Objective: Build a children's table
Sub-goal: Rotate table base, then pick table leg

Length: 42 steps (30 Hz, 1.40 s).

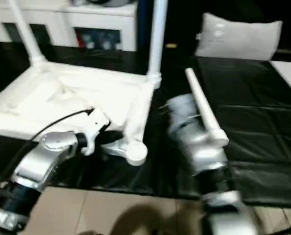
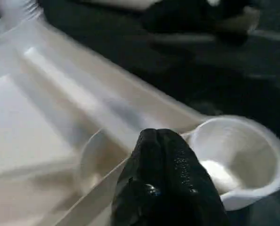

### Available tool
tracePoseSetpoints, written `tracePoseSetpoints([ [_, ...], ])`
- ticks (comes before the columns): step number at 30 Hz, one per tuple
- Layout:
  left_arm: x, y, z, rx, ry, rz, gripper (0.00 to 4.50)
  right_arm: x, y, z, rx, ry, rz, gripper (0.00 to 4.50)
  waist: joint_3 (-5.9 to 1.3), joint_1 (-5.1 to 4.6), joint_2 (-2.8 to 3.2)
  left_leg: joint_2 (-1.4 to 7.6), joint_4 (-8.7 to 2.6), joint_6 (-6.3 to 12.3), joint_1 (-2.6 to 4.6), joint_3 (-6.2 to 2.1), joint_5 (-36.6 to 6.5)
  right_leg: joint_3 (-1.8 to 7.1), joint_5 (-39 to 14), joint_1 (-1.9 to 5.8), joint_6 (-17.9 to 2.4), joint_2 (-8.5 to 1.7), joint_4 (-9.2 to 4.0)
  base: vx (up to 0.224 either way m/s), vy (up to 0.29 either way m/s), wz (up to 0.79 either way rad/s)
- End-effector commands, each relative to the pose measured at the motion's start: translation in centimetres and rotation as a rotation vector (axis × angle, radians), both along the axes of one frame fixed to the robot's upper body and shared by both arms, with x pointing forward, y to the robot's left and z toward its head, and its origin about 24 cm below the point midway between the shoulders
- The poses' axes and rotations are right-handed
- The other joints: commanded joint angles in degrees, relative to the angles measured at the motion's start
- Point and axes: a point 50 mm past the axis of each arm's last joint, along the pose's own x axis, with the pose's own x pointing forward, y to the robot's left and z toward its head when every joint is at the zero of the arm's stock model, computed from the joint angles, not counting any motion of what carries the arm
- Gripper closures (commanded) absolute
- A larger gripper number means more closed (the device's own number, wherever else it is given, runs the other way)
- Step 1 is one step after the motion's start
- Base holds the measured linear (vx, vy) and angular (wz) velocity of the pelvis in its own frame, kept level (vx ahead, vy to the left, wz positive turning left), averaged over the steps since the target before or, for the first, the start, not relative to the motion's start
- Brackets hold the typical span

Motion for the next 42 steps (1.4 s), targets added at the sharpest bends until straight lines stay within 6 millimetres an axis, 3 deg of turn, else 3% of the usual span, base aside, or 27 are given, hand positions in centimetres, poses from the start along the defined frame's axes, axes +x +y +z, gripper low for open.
tracePoseSetpoints([
  [1, -1.2, -0.2, -0.1, 0.018, 0.029, -0.101, 4.05, 0.8, -1.6, 0.9, 0.004, 0.034, -0.051, 0.00, -4.00, 0.11, 0.64, 2.90, -3.89, 2.10, -0.35, -1.24, -8.03, 3.65, -15.95, 3.82, -9.39, -4.43, -4.03, 0.000, 0.000, 0.00],
  [7, -2.1, -0.3, 0.1, 0.020, 0.034, -0.163, 3.47, 1.8, -4.5, 1.6, -0.039, 0.091, -0.123, 0.00, -3.87, -0.16, 0.48, 2.79, -3.51, 2.12, -0.07, -0.96, -9.14, 3.42, -20.40, 3.46, -8.98, -4.31, -4.58, 0.000, 0.000, 0.00],
  [8, -2.1, -0.2, 0.2, 0.025, 0.028, -0.164, 3.22, 1.9, -5.0, 1.5, -0.057, 0.122, -0.128, 0.00, -3.81, -0.25, 0.18, 2.79, -3.50, 2.12, -0.08, -0.92, -9.41, 3.34, -20.58, 3.43, -9.01, -4.20, -4.72, 0.000, 0.000, 0.00],
  [11, -2.1, -0.1, 0.3, 0.032, 0.022, -0.162, 3.12, 2.0, -5.2, 1.3, -0.065, 0.153, -0.122, 0.00, -3.82, -0.22, 0.37, 2.72, -3.39, 2.33, -0.24, -0.92, -9.43, 3.30, -20.37, 3.57, -9.26, -4.22, -4.57, 0.000, 0.000, 0.00],
  [14, -2.2, 0.0, 0.3, 0.060, 0.023, -0.179, 2.72, 2.1, -5.4, 0.7, -0.059, 0.206, -0.087, 0.00, -3.92, -0.16, 0.35, 2.80, -3.29, 2.80, -0.27, -0.92, -8.81, 3.31, -19.43, 3.59, -9.56, -4.30, -4.38, 0.000, 0.000, 0.00],
  [16, -2.7, 0.1, 0.4, 0.062, 0.043, -0.206, 2.72, 1.9, -5.7, 0.2, -0.045, 0.254, -0.079, 0.00, -4.04, -0.13, 0.39, 2.92, -3.30, 2.92, -0.37, -0.99, -7.98, 3.28, -17.43, 3.67, -10.78, -4.27, -3.95, 0.000, 0.000, 0.00],
  [21, -2.9, 0.3, 0.5, 0.068, 0.040, -0.210, 2.72, 1.7, -5.9, -0.3, -0.006, 0.315, -0.075, 0.00, -3.96, 0.07, 0.52, 3.04, -3.25, 3.09, -0.30, -0.90, -8.21, 3.21, -17.02, 3.60, -11.49, -4.21, -3.93, 0.000, 0.000, 0.00],
  [25, -2.8, 0.5, 0.6, 0.074, 0.034, -0.197, 2.70, 1.5, -5.5, -0.5, 0.055, 0.388, -0.024, 0.37, -3.83, 0.11, 0.52, 3.00, -3.13, 2.75, -0.38, -0.89, -9.75, 3.02, -19.99, 3.63, -10.63, -4.22, -4.15, 0.000, 0.000, 0.00],
  [35, -3.0, 0.8, 0.6, 0.081, 0.047, -0.199, 2.70, 1.0, -3.6, -0.8, 0.144, 0.492, 0.147, 1.28, -3.73, 0.49, 0.55, 3.33, -3.09, 2.57, -0.34, -0.96, -10.78, 2.96, -21.50, 3.42, -10.36, -4.32, -4.21, 0.000, 0.000, 0.00],
  [37, -3.1, 0.9, 0.7, 0.083, 0.048, -0.204, 2.70, 0.5, -2.2, -1.0, 0.193, 0.529, 0.205, 1.50, -3.82, 0.64, 0.63, 3.42, -3.18, 2.52, -0.40, -1.05, -10.07, 3.01, -20.60, 3.56, -9.89, -4.28, -4.05, 0.000, 0.000, 0.00],
  [42, -3.3, 0.6, 0.9, 0.079, 0.063, -0.236, 2.70, -0.4, -1.5, -1.2, 0.204, 0.566, 0.277, 1.86, -3.95, 1.01, 0.68, 3.36, -3.18, 2.25, -0.28, -0.99, -8.85, 3.12, -19.57, 3.44, -9.89, -4.22, -4.02, 0.000, 0.000, 0.00],
])
